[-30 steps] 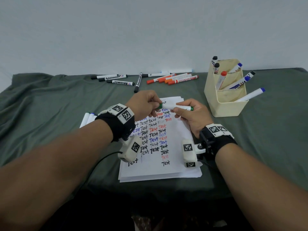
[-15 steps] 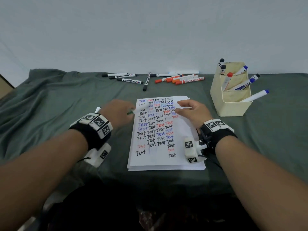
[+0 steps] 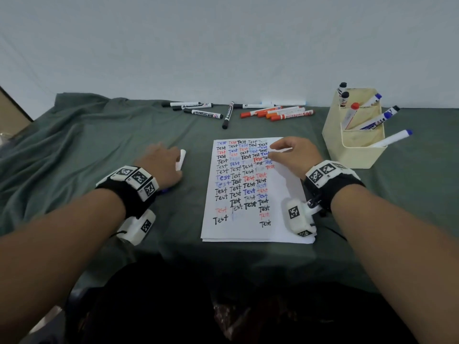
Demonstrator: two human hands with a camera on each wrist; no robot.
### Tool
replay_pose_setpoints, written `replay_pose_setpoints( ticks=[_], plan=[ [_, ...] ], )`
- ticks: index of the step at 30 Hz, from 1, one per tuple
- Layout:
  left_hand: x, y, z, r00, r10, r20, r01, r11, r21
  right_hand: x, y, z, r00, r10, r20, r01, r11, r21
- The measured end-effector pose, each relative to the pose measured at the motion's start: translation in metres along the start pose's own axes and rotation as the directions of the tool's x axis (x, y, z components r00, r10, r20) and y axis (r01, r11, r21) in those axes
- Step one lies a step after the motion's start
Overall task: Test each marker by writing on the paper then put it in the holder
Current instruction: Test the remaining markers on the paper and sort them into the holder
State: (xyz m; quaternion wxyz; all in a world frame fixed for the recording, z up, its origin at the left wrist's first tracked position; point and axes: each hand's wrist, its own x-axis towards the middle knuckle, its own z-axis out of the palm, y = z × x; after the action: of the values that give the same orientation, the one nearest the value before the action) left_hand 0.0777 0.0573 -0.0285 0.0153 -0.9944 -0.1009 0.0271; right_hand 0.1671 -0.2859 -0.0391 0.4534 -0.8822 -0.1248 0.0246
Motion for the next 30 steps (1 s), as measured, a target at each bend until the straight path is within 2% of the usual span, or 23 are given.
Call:
replay_pose_setpoints(
  ticks=[6,9,14,19,24,30],
  plan=[
    [0.006,-0.006,0.006,0.988,-0.002,0.157,0.010,0.999,-0.048,0.004,-0.006,-0.011,0.994,-0.049,0.101,0.078,0.950,-0.302],
    [0.005,-0.007,0.002,0.989,-0.025,0.147,0.035,0.997,-0.062,0.005,-0.002,-0.017,0.989,-0.058,0.139,0.112,0.900,-0.420],
    [0.002,-0.004,0.004,0.990,-0.032,0.136,0.045,0.994,-0.100,0.009,0.003,-0.025,0.990,-0.067,0.125,0.121,0.861,-0.493],
    [0.006,-0.002,-0.006,0.987,-0.044,0.156,0.061,0.992,-0.107,0.014,0.000,-0.035,0.976,0.021,0.217,0.115,0.797,-0.593],
    [0.036,0.021,-0.031,0.996,0.029,0.087,-0.031,0.999,0.018,0.021,0.006,-0.037,0.962,0.098,0.253,0.102,0.731,-0.674],
    [0.105,0.075,-0.045,0.976,0.182,0.118,-0.188,0.981,0.046,0.026,0.019,-0.024,0.947,0.183,0.266,0.049,0.733,-0.679]
  ],
)
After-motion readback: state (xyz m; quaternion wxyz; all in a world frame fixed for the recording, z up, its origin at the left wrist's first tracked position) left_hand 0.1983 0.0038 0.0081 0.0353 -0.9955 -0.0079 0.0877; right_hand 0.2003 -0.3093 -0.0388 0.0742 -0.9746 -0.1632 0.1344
